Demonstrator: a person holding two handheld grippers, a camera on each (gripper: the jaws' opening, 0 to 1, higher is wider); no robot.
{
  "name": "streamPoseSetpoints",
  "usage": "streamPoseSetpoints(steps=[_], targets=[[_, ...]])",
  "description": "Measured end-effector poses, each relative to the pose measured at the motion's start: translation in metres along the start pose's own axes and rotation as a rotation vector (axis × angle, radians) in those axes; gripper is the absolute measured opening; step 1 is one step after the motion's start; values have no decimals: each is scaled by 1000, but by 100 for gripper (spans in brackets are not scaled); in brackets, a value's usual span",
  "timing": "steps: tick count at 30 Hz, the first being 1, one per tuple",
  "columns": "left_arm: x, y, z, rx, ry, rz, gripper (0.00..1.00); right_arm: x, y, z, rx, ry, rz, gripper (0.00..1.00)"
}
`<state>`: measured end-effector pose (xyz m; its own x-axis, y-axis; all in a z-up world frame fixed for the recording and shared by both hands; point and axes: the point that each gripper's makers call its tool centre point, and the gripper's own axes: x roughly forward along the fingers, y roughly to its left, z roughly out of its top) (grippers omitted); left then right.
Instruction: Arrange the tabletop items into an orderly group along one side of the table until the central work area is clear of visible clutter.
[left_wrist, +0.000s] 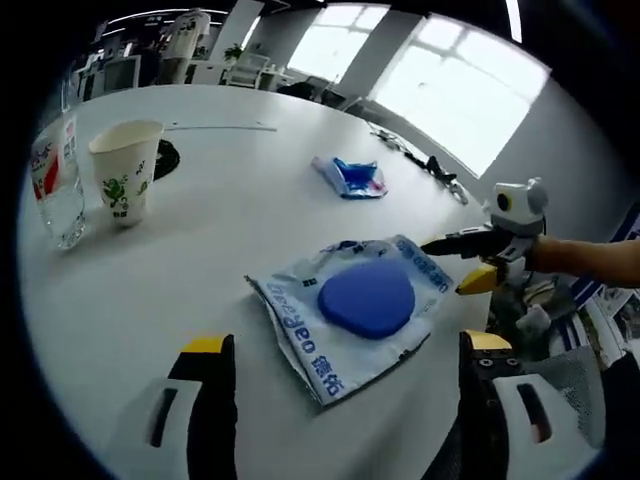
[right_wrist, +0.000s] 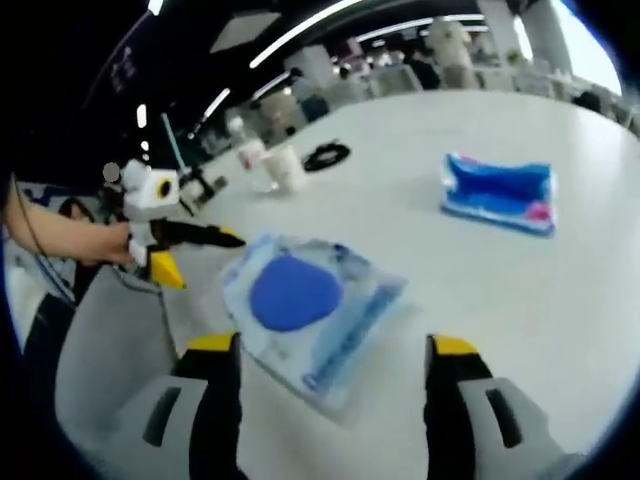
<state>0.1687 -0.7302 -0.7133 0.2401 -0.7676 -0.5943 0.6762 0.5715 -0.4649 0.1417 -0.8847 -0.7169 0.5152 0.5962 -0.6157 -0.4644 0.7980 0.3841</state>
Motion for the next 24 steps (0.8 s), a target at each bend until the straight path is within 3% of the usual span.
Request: streamPoseSetpoints(steps=[5, 9, 11, 12, 14, 17, 21, 24], targets=[[6, -2, -1, -37, 11, -16, 85, 2, -6, -4, 24, 12, -13, 55], [8, -2, 0, -69, 8, -21, 72, 7, -7, -11, 19, 33, -32, 41], [11, -2, -2, -81, 20, -30, 61, 9, -11, -12, -42, 31, -54, 33], [10, -2, -7, -84, 47, -26, 56, 9, -9, -15, -25, 43, -56, 25], [11, 1, -6, -71, 44, -13, 51, 12, -9, -16, -19, 37, -55, 14], [12, 5, -4, -113, 31, -3, 47, 13, -10, -14, -12, 27, -65, 13], [11, 10, -6, -110, 46, 22, 38, 15, -11, -13, -16, 19, -72, 11], [10, 15, -14, -82, 88, 55, 24, 15, -12, -12, -17, 20, -77, 9]])
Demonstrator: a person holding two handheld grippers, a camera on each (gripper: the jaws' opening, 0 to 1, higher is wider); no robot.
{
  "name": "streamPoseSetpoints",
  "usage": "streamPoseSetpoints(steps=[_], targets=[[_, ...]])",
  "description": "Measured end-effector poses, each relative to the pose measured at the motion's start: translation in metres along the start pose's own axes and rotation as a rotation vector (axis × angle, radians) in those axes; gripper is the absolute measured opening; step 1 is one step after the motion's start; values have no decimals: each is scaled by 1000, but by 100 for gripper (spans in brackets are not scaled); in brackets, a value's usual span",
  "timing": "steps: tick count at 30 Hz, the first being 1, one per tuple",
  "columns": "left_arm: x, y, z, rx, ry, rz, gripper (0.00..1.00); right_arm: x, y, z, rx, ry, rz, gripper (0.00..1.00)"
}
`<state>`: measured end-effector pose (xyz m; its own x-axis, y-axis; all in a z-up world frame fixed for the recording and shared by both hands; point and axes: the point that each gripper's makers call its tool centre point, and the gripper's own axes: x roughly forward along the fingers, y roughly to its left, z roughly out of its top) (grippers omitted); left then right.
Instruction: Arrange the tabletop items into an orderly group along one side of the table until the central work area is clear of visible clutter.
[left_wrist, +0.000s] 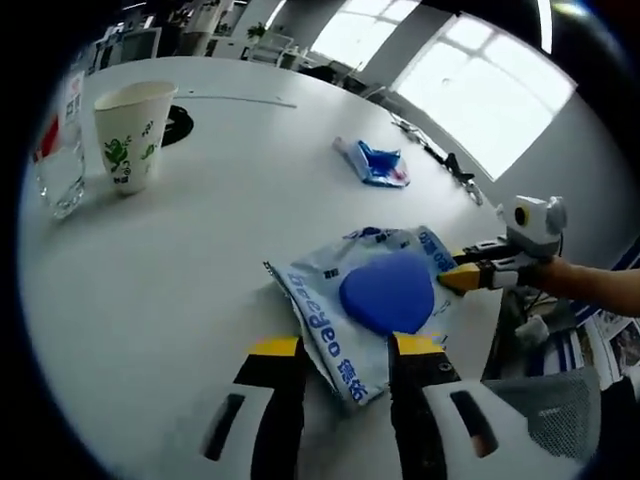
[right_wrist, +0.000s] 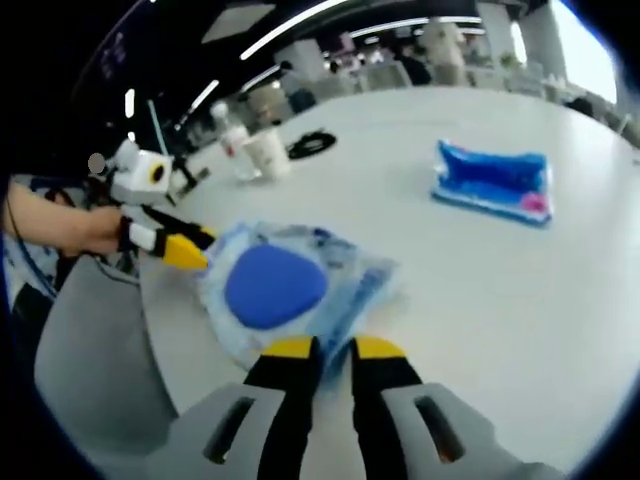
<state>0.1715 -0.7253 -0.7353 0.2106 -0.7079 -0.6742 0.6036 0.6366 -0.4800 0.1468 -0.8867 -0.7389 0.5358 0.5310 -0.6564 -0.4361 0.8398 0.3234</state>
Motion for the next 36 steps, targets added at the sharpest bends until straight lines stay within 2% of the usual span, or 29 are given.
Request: streamPoseSetpoints(steps=[2, 3, 5, 9, 14, 20, 36], targets=[[0, 4, -3, 43, 13, 13, 11, 0, -1, 1, 0, 1, -6, 7], [-1, 8, -5, 70, 23, 32, 9, 0, -1, 2, -1, -2, -4, 6], [-1, 6, -3, 51, 11, 22, 6, 0, 2, 2, 22, -1, 10, 2], [1, 1, 0, 63, 10, 31, 0, 1, 2, 2, -4, 7, 1, 0], [0, 0, 3, 85, 12, 43, 0, 0, 1, 5, -17, 4, -9, 0], [-5, 3, 12, 82, -14, 65, 0, 2, 1, 15, -39, -13, -18, 0], [-10, 26, 61, 118, -54, 155, 0, 19, -12, 67, -130, -54, -22, 0]])
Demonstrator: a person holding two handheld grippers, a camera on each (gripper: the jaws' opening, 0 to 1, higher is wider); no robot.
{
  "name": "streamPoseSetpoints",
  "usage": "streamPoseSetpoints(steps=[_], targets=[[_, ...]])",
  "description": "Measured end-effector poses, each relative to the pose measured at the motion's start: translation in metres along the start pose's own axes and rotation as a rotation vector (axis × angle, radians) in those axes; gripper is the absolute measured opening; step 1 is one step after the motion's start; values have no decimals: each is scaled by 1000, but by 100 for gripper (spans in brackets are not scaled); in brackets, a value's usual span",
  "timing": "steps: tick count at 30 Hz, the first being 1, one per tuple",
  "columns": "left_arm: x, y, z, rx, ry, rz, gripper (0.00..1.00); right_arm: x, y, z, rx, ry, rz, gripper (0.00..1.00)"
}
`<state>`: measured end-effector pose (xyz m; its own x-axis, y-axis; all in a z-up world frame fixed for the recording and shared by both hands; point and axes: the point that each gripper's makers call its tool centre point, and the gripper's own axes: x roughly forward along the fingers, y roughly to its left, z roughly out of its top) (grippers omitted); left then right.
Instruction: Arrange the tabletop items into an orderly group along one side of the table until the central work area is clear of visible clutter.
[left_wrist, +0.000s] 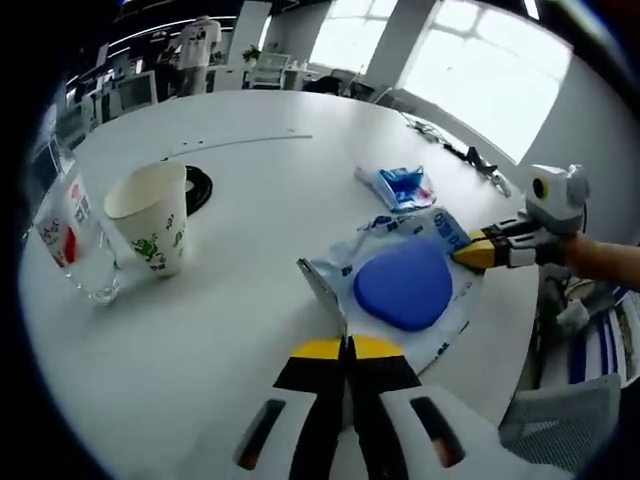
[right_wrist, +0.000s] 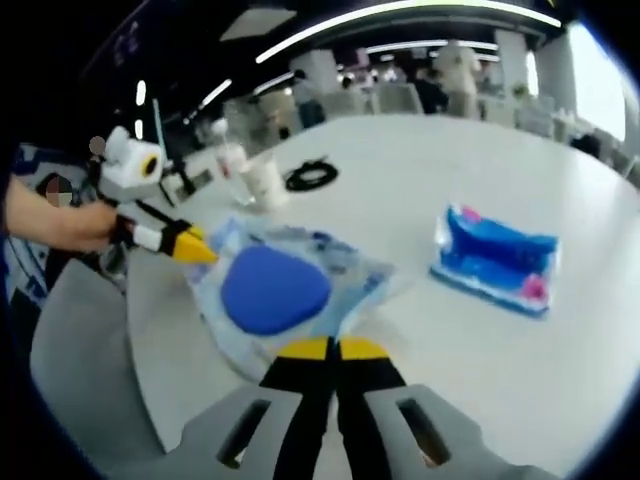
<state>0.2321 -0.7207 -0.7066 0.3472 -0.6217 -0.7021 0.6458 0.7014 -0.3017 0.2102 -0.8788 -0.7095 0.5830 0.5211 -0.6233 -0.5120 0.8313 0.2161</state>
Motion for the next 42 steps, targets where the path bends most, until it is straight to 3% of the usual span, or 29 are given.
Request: streamPoseSetpoints(steps=[13, 18, 22, 32, 36, 37, 39, 42], targets=[[12, 34, 41, 11, -4, 111, 0, 29, -25, 46, -73, -20, -16, 0], [22, 46, 49, 65, 33, 174, 0, 43, -34, 52, -102, -9, -25, 0], [23, 50, 52, 24, 21, 182, 0, 50, -43, 55, -86, -13, -36, 0], [29, 59, 67, 75, -5, 219, 0, 60, -52, 66, -85, -28, -54, 0], [32, 66, 75, 53, -16, 238, 0, 63, -55, 70, -75, -38, -65, 0], [33, 70, 77, 100, 23, 268, 0, 65, -55, 71, -72, -39, -67, 0], [37, 69, 94, 201, 22, 290, 0, 66, -59, 73, -84, -34, -91, 0], [42, 68, 105, 174, 17, 288, 0, 66, -69, 78, -40, -55, -117, 0]])
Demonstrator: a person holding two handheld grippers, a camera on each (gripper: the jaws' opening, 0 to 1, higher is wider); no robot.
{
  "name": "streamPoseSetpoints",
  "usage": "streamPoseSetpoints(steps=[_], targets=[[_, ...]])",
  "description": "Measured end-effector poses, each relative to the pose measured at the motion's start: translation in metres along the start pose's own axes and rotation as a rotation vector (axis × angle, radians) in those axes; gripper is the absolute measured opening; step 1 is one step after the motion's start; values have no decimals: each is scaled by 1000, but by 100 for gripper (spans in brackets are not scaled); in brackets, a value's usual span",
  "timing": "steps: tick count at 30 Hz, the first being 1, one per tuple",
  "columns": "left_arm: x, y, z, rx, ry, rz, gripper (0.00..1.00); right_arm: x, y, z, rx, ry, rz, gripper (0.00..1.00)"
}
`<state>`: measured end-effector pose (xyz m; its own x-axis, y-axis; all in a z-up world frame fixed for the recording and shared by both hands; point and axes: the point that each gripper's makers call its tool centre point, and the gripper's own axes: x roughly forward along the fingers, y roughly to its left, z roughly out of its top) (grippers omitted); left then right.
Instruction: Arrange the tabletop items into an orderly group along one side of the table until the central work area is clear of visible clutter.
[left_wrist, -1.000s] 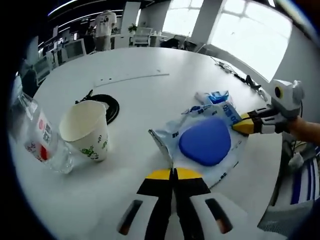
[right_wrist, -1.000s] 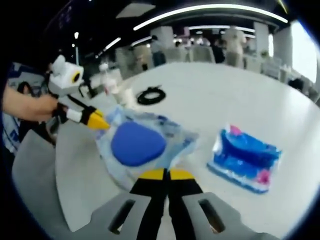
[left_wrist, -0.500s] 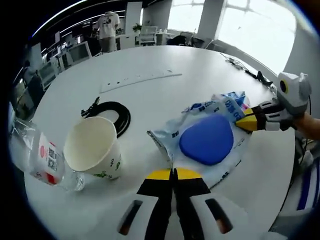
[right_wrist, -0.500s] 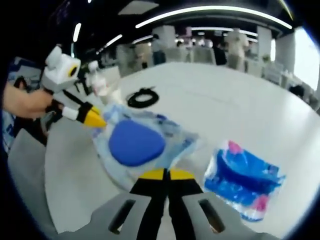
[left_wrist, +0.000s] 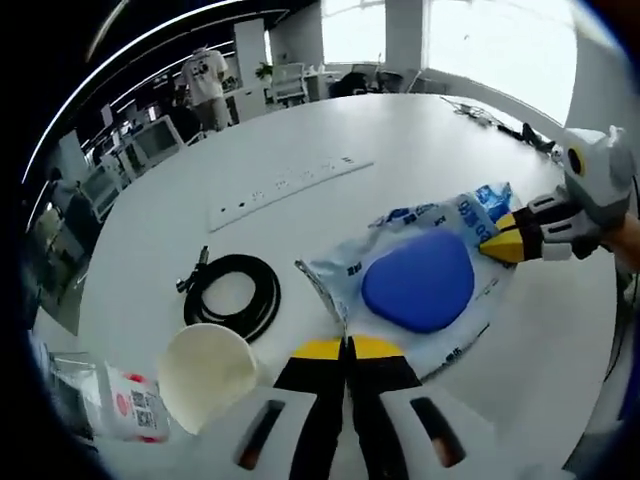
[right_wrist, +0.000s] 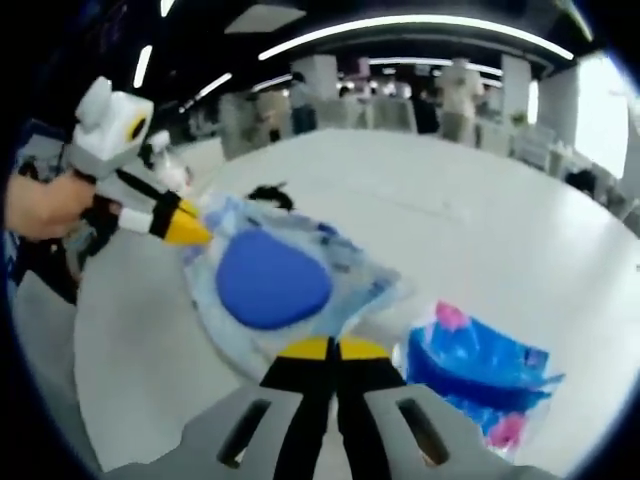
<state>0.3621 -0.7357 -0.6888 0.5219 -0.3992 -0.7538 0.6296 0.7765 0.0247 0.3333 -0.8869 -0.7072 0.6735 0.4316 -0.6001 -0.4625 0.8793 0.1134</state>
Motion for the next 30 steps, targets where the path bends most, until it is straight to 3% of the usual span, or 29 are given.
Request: streamPoseSetpoints(steps=[4, 9, 30], targets=[[6, 2, -8, -28, 21, 7, 0, 4, -2, 5, 0, -3, 3, 0], [11, 5, -16, 3, 47, 16, 0, 14, 1, -1, -22, 23, 10, 0], [22, 14, -28, 26, 98, 35, 0, 26, 3, -7, -17, 52, 7, 0]])
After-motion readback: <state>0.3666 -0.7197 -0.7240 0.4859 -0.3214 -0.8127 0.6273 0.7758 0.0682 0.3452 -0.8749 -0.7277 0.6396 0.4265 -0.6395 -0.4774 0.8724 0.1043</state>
